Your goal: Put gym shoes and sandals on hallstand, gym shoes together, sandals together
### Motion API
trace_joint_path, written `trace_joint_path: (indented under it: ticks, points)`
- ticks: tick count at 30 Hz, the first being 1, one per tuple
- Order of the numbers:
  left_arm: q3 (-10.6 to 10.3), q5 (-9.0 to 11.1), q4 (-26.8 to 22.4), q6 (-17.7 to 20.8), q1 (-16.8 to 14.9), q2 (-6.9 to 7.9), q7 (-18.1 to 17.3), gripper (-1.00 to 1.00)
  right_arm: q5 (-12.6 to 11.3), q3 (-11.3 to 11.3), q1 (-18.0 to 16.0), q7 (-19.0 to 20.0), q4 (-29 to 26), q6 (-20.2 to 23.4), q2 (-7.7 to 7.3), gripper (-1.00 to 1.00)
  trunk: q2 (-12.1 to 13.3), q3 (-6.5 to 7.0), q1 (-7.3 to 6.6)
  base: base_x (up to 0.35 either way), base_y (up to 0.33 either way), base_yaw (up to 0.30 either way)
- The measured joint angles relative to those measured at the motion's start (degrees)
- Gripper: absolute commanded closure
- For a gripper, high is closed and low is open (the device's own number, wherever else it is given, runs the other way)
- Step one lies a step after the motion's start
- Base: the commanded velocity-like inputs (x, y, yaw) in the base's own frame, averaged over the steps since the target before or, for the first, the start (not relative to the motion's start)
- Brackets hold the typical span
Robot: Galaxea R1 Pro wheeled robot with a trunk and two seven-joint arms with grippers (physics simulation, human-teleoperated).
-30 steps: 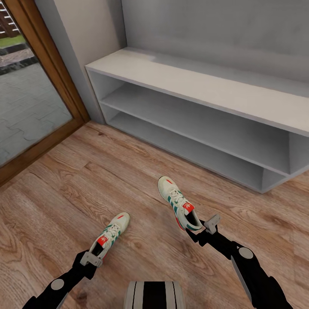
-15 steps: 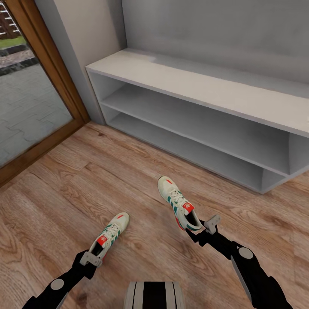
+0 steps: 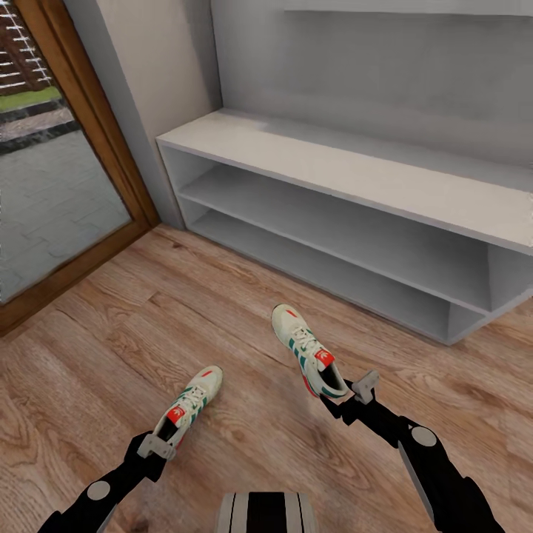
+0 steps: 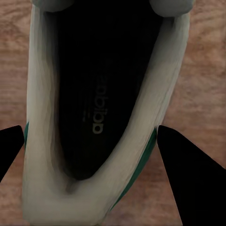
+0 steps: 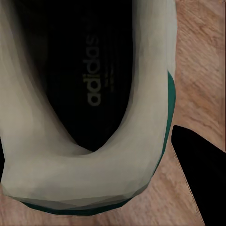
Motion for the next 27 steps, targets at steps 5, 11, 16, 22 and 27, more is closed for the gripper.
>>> trace_joint_path:
  ticks: [5, 11, 16, 22, 27]
  points:
    - [0.1, 0.1, 0.0, 0.0, 0.0, 0.05, 0.1, 1.00, 0.0, 0.0, 0.0, 0.0, 0.0, -0.1, 0.00, 1.00, 0.1, 1.11, -0.13, 0.000, 0.000, 0.000]
    - [0.1, 0.2, 0.1, 0.1, 0.1, 0.12, 0.1, 1.00, 0.0, 0.0, 0.0, 0.0, 0.1, -0.1, 0.00, 1.00, 0.1, 2.44, -0.28, 0.000, 0.000, 0.000]
    - [0.1, 0.2, 0.3, 0.1, 0.1, 0.13, 0.2, 1.00, 0.0, 0.0, 0.0, 0.0, 0.1, -0.2, 0.00, 1.00, 0.2, 3.55, -0.41, 0.000, 0.000, 0.000]
    - [0.4, 0.5, 0.5, 0.1, 0.1, 0.22, 0.2, 1.00, 0.0, 0.0, 0.0, 0.0, 0.2, -0.2, 0.00, 1.00, 0.3, 4.88, -0.57, 0.000, 0.000, 0.000]
    - [1.6, 0.5, 0.5, 0.1, 0.1, 0.24, 0.3, 1.00, 0.0, 0.0, 0.0, 0.0, 0.1, -0.1, 0.00, 1.00, 0.4, 5.99, -0.70, 0.000, 0.000, 0.000]
